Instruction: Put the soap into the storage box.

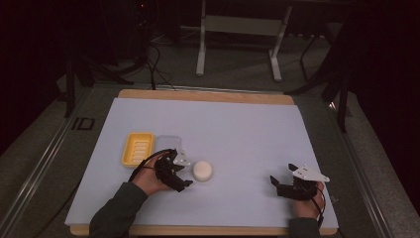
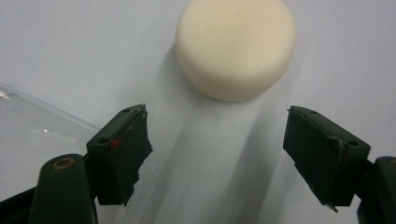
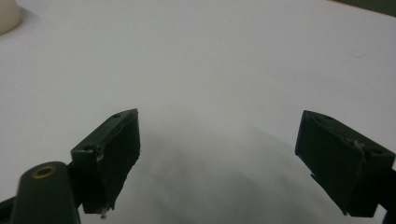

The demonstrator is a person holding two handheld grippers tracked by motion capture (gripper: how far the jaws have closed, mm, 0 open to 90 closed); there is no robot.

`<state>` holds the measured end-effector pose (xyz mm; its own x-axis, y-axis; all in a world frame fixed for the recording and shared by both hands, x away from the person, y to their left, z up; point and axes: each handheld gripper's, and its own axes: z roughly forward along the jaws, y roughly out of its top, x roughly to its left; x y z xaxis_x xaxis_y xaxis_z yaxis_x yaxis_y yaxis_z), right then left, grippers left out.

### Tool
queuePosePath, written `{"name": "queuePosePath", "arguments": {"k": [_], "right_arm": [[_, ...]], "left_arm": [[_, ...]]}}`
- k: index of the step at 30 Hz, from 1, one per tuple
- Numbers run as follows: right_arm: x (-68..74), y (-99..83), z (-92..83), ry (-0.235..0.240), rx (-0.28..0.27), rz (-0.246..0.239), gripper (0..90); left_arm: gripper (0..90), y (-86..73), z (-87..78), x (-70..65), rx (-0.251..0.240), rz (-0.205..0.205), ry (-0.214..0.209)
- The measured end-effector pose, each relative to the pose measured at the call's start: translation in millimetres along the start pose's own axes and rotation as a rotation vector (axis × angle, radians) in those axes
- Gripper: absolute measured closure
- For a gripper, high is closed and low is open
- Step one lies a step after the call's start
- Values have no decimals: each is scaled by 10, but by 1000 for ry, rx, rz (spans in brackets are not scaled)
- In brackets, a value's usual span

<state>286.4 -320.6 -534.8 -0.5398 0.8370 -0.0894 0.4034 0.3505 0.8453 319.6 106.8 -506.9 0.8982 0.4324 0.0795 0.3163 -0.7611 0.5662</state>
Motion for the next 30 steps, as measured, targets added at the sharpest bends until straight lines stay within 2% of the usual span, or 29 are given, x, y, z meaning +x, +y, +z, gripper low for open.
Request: {"name": "queuePosePath", "arguments": {"k": [18, 30], "right_arm": [[-1, 0, 0, 0, 0, 0, 141], [0, 0, 1, 1, 0, 0, 140]], "left_arm": [[201, 117, 106, -10, 12, 13, -23], [156, 167, 160, -9, 24, 9, -22]]}}
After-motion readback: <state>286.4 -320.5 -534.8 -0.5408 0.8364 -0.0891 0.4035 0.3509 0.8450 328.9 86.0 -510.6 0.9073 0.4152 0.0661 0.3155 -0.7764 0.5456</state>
